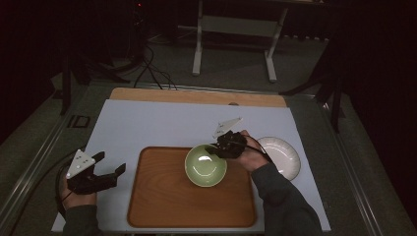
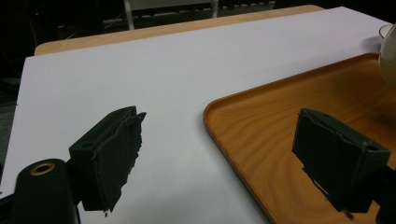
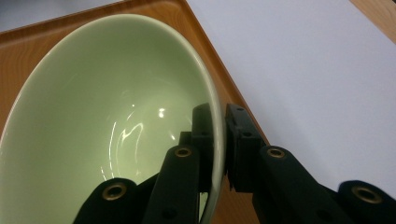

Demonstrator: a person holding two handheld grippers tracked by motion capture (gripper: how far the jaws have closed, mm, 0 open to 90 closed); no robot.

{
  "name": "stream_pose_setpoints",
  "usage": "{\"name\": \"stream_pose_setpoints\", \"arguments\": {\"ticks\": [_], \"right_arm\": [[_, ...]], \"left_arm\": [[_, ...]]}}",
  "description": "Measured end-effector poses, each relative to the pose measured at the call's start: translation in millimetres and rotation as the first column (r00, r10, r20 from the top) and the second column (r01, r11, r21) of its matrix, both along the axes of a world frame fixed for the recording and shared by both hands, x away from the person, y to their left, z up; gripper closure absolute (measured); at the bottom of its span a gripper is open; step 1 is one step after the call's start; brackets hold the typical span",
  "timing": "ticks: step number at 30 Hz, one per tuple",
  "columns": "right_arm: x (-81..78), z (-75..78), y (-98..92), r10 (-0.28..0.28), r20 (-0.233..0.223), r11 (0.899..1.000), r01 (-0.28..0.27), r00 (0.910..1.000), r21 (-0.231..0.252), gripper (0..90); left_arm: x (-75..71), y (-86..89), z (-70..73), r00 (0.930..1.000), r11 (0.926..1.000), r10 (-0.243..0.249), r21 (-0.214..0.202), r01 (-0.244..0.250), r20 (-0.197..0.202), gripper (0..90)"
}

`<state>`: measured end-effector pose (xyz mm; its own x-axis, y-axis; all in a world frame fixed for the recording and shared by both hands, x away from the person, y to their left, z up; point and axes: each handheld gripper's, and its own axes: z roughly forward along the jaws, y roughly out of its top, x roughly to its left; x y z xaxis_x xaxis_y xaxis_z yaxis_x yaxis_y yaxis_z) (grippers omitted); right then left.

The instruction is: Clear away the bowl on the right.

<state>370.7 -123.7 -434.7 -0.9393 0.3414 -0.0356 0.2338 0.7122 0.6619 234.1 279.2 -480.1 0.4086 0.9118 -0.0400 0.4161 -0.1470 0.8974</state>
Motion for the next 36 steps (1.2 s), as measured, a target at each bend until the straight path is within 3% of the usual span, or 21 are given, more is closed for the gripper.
{"name": "stream_pose_setpoints", "arguments": {"ticks": [36], "right_arm": [[-6.5, -18.4, 14.9, 0.047, -0.038, 0.998, -0.048, 0.9982, -0.047, 83.0]], "left_arm": [[-2.4, 2.3, -0.2, 1.0000, 1.0000, 0.008, -0.004, -0.008, 0.001, 15.3]]}}
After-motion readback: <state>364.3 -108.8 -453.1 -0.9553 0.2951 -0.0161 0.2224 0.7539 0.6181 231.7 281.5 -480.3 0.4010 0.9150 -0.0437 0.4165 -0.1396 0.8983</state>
